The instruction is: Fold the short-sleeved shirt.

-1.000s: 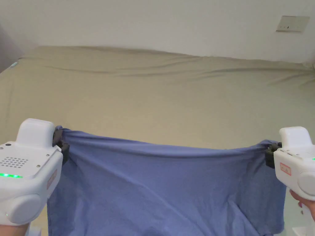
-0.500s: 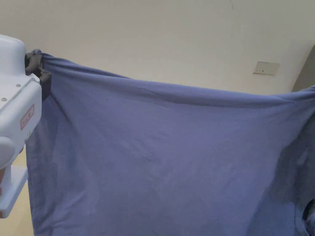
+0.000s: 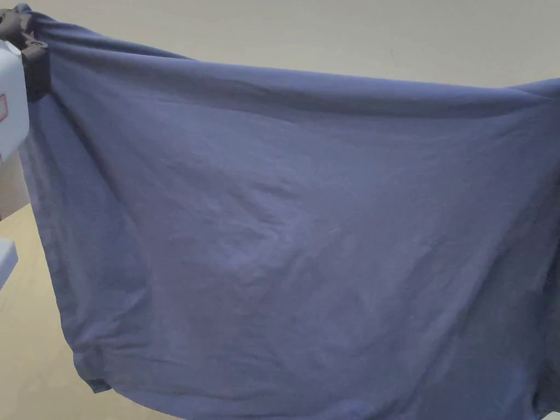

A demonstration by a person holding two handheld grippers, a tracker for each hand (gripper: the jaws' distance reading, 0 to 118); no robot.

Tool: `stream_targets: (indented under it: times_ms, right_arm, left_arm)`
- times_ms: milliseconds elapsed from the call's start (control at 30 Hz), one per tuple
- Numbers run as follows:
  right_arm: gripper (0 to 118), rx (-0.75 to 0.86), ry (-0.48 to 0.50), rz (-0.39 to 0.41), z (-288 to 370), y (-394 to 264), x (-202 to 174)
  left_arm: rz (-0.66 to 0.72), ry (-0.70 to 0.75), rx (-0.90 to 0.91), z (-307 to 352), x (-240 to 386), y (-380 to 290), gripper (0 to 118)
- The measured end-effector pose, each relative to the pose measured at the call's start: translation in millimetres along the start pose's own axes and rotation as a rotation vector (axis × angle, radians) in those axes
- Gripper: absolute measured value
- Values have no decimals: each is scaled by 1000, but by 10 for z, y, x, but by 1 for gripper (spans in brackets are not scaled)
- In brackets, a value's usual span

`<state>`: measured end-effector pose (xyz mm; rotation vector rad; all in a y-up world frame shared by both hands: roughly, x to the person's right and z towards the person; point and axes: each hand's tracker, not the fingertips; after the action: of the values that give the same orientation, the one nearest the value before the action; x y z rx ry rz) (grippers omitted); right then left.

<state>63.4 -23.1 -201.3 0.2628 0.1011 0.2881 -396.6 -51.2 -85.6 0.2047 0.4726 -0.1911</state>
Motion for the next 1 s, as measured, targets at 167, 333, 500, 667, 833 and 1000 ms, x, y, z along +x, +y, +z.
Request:
stream_targets:
  times_ms: [167, 333, 500, 667, 833, 1000]
  right_arm:
    - [0, 24, -3, 1, -208, 208, -5]
    - [0, 26, -13, 1, -550, 282, -59]
    - [0, 14, -20, 46, -966, 274, -174]
    - [0, 6, -45, 69, -1439, 214, -274]
    - [0, -13, -68, 111, -2105, 95, -396]
    - [0, -35, -77, 148, -2657, 19, -530]
  left_arm:
    - [13, -1, -25, -244, -22, 98, 1]
    - [10, -10, -57, -585, 15, 157, 1]
    - [16, 4, -75, -779, 58, 189, 1]
    - [-2, 0, -98, -1005, 109, 212, 1]
    - [-25, 4, -112, -1220, 169, 208, 1]
    - [-41, 16, -128, -1386, 212, 162, 1]
